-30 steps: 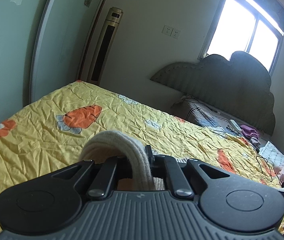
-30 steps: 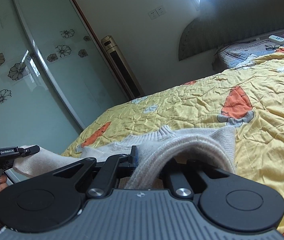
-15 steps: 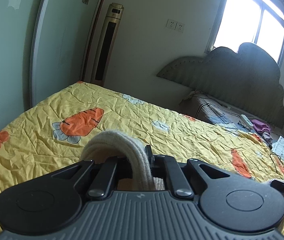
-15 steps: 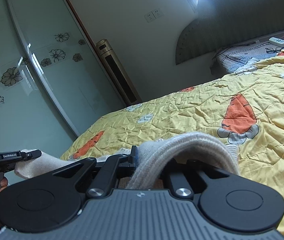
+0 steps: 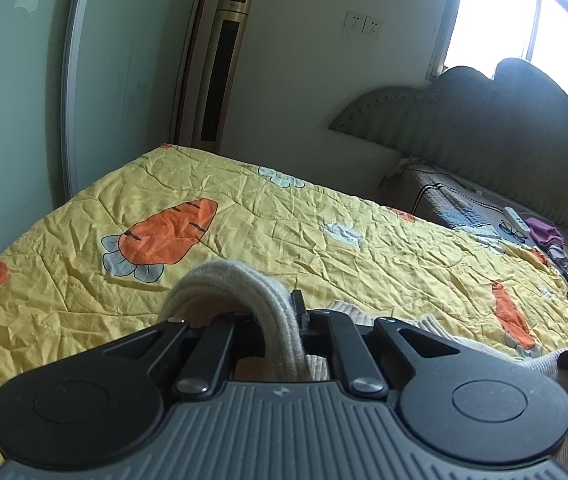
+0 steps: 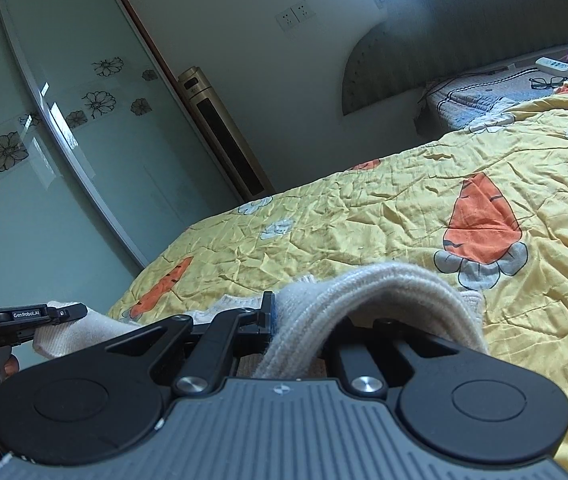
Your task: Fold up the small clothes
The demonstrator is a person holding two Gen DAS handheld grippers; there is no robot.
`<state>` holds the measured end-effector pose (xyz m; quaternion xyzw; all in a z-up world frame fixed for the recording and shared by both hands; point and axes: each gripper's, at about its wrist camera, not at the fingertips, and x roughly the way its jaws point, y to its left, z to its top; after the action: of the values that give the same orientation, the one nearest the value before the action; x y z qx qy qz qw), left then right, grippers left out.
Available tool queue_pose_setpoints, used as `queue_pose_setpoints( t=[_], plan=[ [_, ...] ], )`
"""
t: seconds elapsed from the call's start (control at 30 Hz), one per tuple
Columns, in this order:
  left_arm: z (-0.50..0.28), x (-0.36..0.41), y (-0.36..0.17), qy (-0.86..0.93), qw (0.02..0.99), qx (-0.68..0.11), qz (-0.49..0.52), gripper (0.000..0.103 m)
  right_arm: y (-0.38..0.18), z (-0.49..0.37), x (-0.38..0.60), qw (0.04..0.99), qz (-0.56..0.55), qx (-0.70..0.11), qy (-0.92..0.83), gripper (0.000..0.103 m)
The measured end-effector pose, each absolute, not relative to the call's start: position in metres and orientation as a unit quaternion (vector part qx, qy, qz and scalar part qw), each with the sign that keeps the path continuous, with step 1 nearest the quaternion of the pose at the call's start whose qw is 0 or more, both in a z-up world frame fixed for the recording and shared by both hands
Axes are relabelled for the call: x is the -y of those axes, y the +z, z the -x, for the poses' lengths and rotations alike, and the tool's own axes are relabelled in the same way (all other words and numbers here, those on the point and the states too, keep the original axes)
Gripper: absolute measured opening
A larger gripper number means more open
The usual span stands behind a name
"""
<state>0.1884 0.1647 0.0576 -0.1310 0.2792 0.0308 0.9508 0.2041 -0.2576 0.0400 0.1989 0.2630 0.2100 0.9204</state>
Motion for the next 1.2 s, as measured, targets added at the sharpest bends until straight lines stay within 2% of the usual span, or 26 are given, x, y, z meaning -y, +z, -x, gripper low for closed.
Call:
queue_pose_setpoints(
  t=[0.67,0.83,0.9,1.07,1.2],
  plan=[
    [-0.245,-0.174,0.015,0.037,0.925,-0.356,0.13,0.008,0.005,-0.253,0.257,0.902,-0.198,-0.326,0.202,0.011],
    [-0.255,-0.19,0.012,0.022,0.906,-0.386,0.172,0.008,0.0,-0.266,0.257,0.891,-0.196,-0.355,0.206,0.025],
    [-0.26,-0.198,0.011,0.019,0.895,-0.397,0.205,0.009,0.0,-0.27,0.257,0.886,-0.202,-0.36,0.211,0.036],
    [-0.269,-0.221,0.0,0.012,0.859,-0.407,0.311,0.01,0.006,-0.277,0.258,0.892,-0.209,-0.345,0.203,0.055],
    [-0.273,-0.233,-0.007,0.008,0.839,-0.404,0.365,0.012,0.004,-0.285,0.258,0.895,-0.21,-0.345,0.191,0.063]
  ],
)
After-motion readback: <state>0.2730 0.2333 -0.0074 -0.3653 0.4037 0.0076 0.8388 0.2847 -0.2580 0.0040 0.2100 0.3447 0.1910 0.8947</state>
